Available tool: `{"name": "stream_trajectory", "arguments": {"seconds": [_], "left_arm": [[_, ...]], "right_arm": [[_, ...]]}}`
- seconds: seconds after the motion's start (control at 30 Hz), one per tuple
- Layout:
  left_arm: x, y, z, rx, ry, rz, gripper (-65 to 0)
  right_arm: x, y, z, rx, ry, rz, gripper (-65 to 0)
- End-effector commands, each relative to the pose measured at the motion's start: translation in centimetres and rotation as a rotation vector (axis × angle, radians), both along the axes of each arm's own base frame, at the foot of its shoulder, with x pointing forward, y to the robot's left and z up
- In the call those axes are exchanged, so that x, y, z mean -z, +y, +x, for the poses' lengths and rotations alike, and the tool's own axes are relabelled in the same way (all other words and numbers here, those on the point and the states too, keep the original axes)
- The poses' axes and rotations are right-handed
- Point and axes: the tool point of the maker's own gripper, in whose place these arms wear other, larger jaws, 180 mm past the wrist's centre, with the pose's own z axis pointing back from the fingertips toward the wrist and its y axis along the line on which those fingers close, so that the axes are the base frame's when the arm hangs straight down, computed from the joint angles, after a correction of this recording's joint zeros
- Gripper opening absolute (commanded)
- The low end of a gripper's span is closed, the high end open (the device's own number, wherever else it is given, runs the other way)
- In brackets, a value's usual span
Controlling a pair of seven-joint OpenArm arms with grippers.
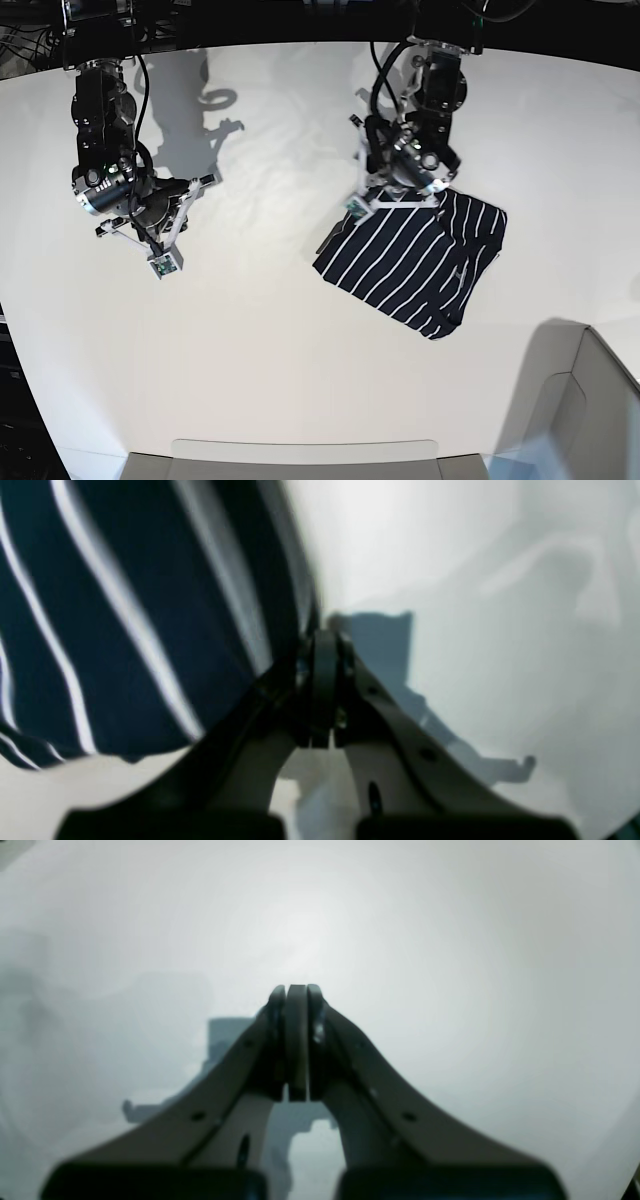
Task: Fold the T-shirt properly
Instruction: 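Press and square the folded bundle with the left gripper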
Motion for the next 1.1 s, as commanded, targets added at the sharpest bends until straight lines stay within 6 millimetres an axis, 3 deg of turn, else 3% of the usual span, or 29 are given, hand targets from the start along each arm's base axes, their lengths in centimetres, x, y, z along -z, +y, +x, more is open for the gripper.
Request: {"name": "stream_trajectory", "arguments": {"seconds": [0.0,0.07,0.2,0.33,0.43,0.57,0.67,0.77,0.87,1.0,1.07], "left_arm": [[-0.7,1.8,1.5,-0.046,-0.022,0.032,-65.0],[-1.2,5.8,2.7,-0.140,-0.038,0.064,-65.0],[-2.4,14.0,2.7,-0.361,-0.068,0.111,-65.0],[-5.2,17.3,3.0,-0.459,-0.158,0.125,-65.0],[-8.0,17.1,4.1,-0.454,-0.260,0.127,-65.0],[-11.7,14.1,7.9,-0.465,-0.387,0.013,-65.0],[-13.6,10.3,11.5,-0.430,-0.488,-0.132,-65.0],[-13.7,7.6,13.9,-0.400,-0.554,-0.258,-65.0],[-12.2,5.6,15.6,-0.376,-0.587,-0.373,-65.0],[-9.1,4.3,16.3,-0.387,-0.566,-0.476,-65.0],[-7.6,4.9,16.4,-0.438,-0.557,-0.521,-65.0]], "right_arm": [[-1.0,-0.6,0.7,0.004,-0.044,-0.013,-65.0],[-1.0,-0.8,0.5,0.004,-0.043,-0.018,-65.0],[-1.4,-0.6,0.3,-0.005,-0.056,-0.020,-65.0],[-1.7,-0.3,0.0,-0.013,-0.064,-0.019,-65.0],[-1.5,-0.3,-0.2,-0.013,-0.060,-0.020,-65.0],[-1.0,-0.3,-0.7,-0.013,-0.043,-0.020,-65.0],[-0.7,-0.4,-1.1,-0.013,-0.032,-0.021,-65.0],[-0.8,-1.1,-1.5,-0.018,-0.031,-0.045,-65.0],[-0.6,-1.2,-2.3,-0.026,-0.021,-0.055,-65.0],[-0.3,-1.4,-3.0,-0.035,-0.010,-0.067,-65.0],[-0.1,-1.7,-3.4,-0.037,0.000,-0.074,-65.0]]}}
